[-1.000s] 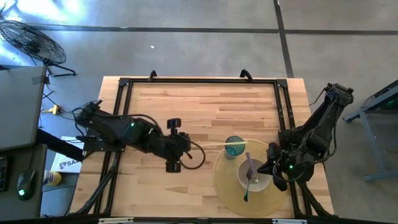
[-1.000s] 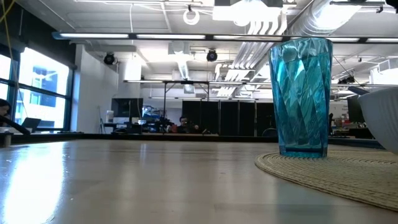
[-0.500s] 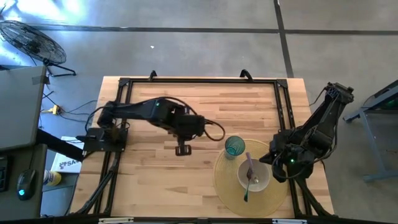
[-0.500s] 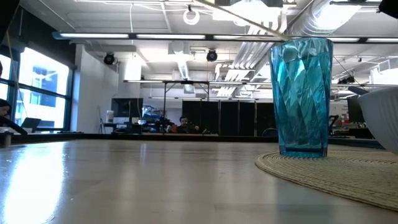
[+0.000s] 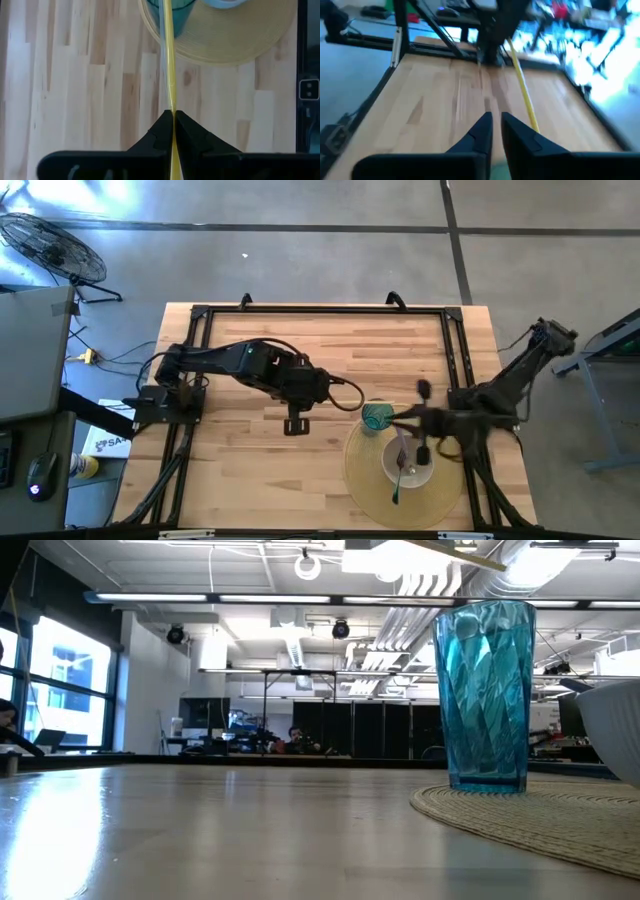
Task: Pick & Place Utensil
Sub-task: Put the yellow straw into the blue cup on the brown mat
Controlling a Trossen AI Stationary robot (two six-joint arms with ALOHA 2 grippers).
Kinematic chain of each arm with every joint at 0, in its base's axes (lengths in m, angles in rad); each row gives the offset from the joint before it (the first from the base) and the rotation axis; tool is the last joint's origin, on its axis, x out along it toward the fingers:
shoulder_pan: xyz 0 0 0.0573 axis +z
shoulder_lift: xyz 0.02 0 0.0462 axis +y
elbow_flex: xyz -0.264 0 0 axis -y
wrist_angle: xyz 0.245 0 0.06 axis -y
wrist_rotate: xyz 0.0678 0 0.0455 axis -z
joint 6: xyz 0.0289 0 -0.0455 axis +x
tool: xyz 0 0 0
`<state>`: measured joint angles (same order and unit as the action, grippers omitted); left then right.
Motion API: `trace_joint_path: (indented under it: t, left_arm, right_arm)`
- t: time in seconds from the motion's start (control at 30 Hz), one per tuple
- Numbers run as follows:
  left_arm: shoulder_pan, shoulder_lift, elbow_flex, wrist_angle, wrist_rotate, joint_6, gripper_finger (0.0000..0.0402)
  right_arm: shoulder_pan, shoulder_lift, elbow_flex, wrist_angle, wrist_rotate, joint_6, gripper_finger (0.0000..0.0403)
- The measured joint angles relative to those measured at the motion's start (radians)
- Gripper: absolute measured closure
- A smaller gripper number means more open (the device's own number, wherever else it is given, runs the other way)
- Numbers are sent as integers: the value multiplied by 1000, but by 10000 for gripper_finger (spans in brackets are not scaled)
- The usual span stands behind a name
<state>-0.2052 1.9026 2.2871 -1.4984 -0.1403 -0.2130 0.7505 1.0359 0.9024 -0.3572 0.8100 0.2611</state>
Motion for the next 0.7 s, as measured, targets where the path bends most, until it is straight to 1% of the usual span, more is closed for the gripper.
trace_joint_path:
  t: [0.1, 0.17, 0.23, 0.33, 0.43, 0.53, 0.7]
  left_arm:
    - [1, 0, 0, 15, 0, -8, 390]
    - [1, 0, 0, 13, 0, -23, 390]
    - [1, 0, 0, 10, 0, -42, 390]
    - [2, 0, 0, 14, -2, -89, 390]
    - [2, 0, 0, 30, -17, -144, 390]
    - [2, 0, 0, 46, -24, -169, 390]
    - [2, -1, -15, 66, -27, -211, 390]
  right_arm:
    - [-109, 60, 0, 181, -117, -236, 352]
    - [-172, 100, 23, 202, -149, -326, 328]
    - [-224, 149, 58, 204, -156, -387, 304]
    - [-278, 236, 115, 198, -135, -486, 273]
    - [-317, 315, 179, 179, -99, -551, 256]
    - [-345, 381, 238, 147, -35, -575, 252]
    - [-371, 449, 275, 106, -22, -621, 262]
